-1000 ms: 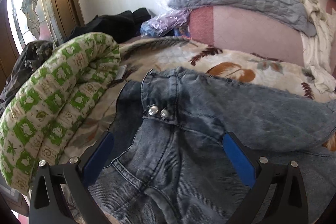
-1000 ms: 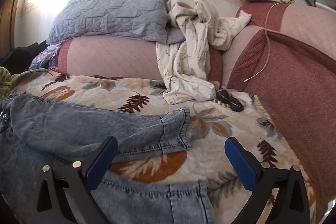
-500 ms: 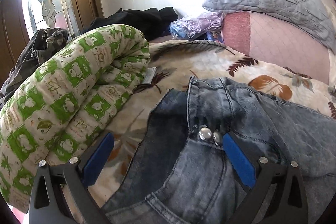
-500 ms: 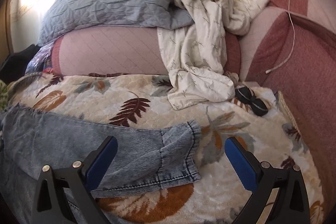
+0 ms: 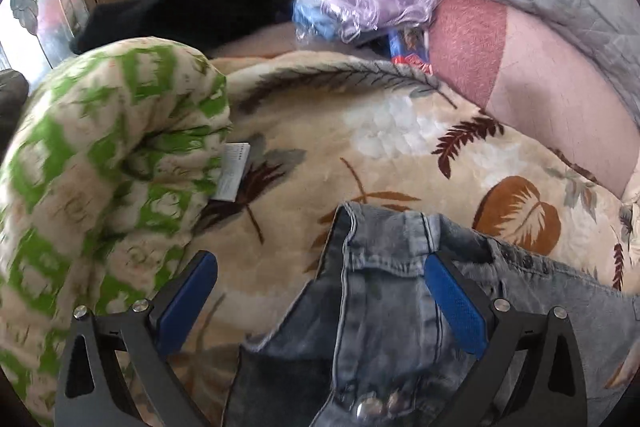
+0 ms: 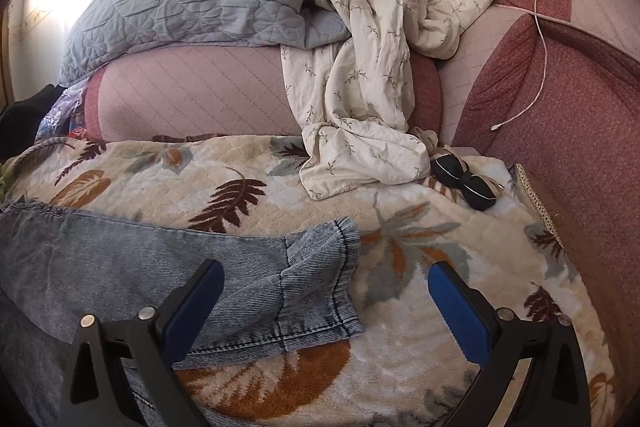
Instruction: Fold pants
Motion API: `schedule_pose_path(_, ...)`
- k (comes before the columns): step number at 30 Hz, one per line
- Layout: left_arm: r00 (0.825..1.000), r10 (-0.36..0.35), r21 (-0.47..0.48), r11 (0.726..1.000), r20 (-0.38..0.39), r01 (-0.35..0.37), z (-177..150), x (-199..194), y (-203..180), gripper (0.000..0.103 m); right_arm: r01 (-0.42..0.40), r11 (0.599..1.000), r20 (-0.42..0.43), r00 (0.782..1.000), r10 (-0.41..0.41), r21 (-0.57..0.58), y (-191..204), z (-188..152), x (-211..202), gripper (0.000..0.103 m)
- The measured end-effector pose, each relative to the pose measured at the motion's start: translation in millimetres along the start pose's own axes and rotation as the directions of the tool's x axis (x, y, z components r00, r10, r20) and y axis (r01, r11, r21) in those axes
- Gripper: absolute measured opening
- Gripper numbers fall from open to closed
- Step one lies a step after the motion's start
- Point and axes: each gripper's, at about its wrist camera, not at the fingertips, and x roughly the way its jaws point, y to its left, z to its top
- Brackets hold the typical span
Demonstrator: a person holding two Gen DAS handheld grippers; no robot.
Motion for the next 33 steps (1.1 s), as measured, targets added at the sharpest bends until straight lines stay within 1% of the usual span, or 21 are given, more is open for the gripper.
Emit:
schedule_pose_path(1,1.000,-0.008,-0.009,1.000,-0.018,0.008,4,6,0,0.103,-0.003,1.000,0.001,1.000,0.003,0.005,0,0,0,0.103)
schedule_pose_path(3,0.996,-0.057,-0.023,0.998,-0.071,0.055,9,20,-2,0.097,-0.006,1.000,0.005,1.000,0.006,0.006,-1,0,0,0.103)
schedule_pose_path(5,0.992,-0.068,-0.022,0.998,-0.105,0.066,11,30,-5,0.075,0.001,1.000,0.014,1.000,-0.001,0.002,-1,-1,-1,0.103)
schedule_pose_path(7,0.985,-0.104,-0.017,0.995,-0.140,0.103,13,41,-11,0.065,-0.002,1.000,0.019,1.000,0.002,0.007,-2,-2,-1,0.103)
schedule_pose_path(9,0.982,-0.115,-0.024,0.993,-0.150,0.113,14,47,-13,0.056,-0.002,1.000,0.020,1.000,0.002,0.012,-2,-2,0,0.103)
schedule_pose_path(11,0.977,-0.150,-0.033,0.989,-0.152,0.146,16,53,-16,0.037,0.000,1.000,0.020,1.000,0.000,0.006,-1,-2,1,0.103)
schedule_pose_path(12,0.972,-0.173,-0.037,0.985,-0.157,0.169,18,56,-18,0.033,0.004,1.000,0.020,1.000,-0.004,0.000,-1,-2,2,0.103)
schedule_pose_path(13,0.970,-0.182,-0.035,0.983,-0.159,0.179,17,59,-19,0.028,0.011,1.000,0.021,1.000,-0.011,-0.006,0,-1,3,0.103)
schedule_pose_path(14,0.969,-0.185,-0.031,0.983,-0.163,0.182,17,62,-20,0.018,0.017,1.000,0.022,1.000,-0.016,-0.011,0,-1,4,0.103)
schedule_pose_path(15,0.967,-0.190,-0.031,0.982,-0.169,0.187,17,65,-21,0.011,0.019,1.000,0.023,1.000,-0.019,-0.013,-1,0,6,0.103)
schedule_pose_path(16,0.964,-0.202,-0.037,0.979,-0.173,0.198,16,66,-20,0.007,0.019,1.000,0.024,1.000,-0.018,-0.012,-2,3,7,0.103)
schedule_pose_path(17,0.963,-0.210,-0.045,0.978,-0.167,0.205,15,66,-18,0.006,0.016,1.000,0.026,1.000,-0.016,-0.009,-4,6,9,0.103)
schedule_pose_path(19,0.965,-0.228,-0.050,0.973,-0.131,0.224,14,58,-15,0.004,0.000,1.000,0.024,1.000,0.000,-0.001,-7,15,14,0.103)
schedule_pose_path(23,0.963,-0.256,-0.039,0.967,-0.083,0.253,16,38,-11,0.003,-0.071,0.997,-0.006,0.997,0.072,0.002,-11,37,27,0.103)
schedule_pose_path(25,0.958,-0.280,-0.036,0.960,-0.054,0.279,17,24,-9,0.003,-0.104,0.995,-0.035,0.994,0.103,-0.013,-11,47,35,0.103)
schedule_pose_path(26,0.953,-0.302,-0.036,0.953,-0.035,0.301,19,16,-8,0.003,-0.113,0.993,-0.047,0.993,0.112,-0.022,-10,50,39,0.103)
schedule_pose_path(29,0.940,-0.341,-0.025,0.940,0.003,0.341,19,-3,-10,0.003,-0.096,0.994,-0.094,0.991,0.091,-0.060,-6,58,53,0.103)
schedule_pose_path(32,0.935,-0.353,0.013,0.935,0.026,0.353,16,-16,-16,0.003,-0.104,0.992,-0.152,0.984,0.092,-0.071,-3,62,73,0.103)
schedule_pose_path(33,0.932,-0.361,0.016,0.933,0.031,0.361,14,-21,-17,0.003,-0.102,0.992,-0.159,0.983,0.090,-0.072,-2,63,79,0.103)
